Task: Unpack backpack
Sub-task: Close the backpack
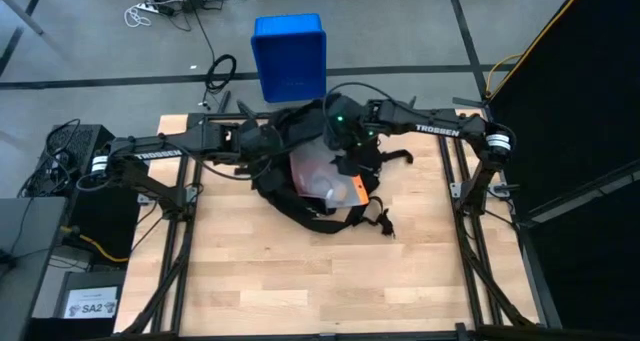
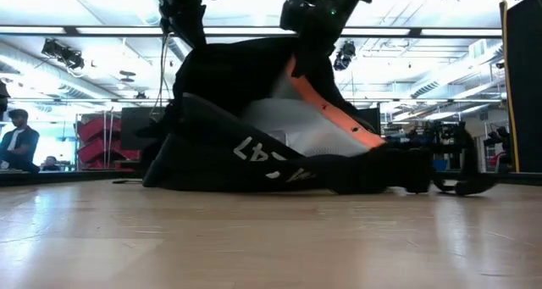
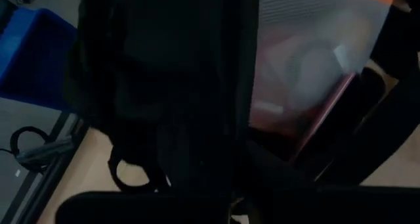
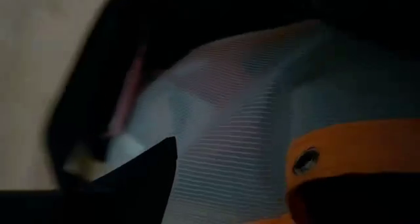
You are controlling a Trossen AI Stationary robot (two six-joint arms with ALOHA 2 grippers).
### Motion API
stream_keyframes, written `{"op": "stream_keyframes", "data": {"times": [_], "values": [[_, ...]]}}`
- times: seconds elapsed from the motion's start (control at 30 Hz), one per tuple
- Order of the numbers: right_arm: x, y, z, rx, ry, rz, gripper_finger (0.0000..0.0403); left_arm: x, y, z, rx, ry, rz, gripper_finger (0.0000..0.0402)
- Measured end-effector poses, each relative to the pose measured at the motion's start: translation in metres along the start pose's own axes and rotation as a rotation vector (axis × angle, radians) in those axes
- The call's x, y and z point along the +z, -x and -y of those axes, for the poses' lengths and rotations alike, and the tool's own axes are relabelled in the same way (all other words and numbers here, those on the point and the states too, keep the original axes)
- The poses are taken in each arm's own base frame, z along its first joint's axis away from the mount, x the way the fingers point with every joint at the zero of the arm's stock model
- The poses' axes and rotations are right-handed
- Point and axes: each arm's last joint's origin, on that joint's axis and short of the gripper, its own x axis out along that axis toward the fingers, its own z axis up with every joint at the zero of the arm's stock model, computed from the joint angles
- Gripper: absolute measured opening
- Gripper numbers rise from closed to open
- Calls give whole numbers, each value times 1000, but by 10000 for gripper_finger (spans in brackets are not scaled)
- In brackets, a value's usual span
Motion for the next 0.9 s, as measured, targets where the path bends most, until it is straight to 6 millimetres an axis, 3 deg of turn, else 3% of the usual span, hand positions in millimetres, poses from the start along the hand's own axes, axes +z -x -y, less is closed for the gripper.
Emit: {"op": "stream_keyframes", "data": {"times": [0.13, 0.2, 0.47, 0.63, 0.7, 0.8, 0.9], "values": [[1, -10, -13, 256, 17, 74, 252, -1, 0, 0, 0, -8, -14, 0], [-1, -20, -20, 276, 33, 44, 250, -2, 0, 0, 0, -8, -16, 0], [-18, -18, -19, -131, 23, -250, 237, -2, -4, 1, 2, -5, -8, 0], [-13, -27, -22, -174, -9, -214, 229, -11, -17, 3, 4, -37, -38, 0], [-15, -28, -27, -116, 17, -240, 227, -14, -23, 5, -3, -42, -49, 0], [-15, -13, -33, 48, -7, -189, 223, -18, -26, 5, -4, -45, -65, 0], [-16, 6, -36, 35, -20, -177, 217, -16, -26, 6, -7, -40, -50, 0]]}}
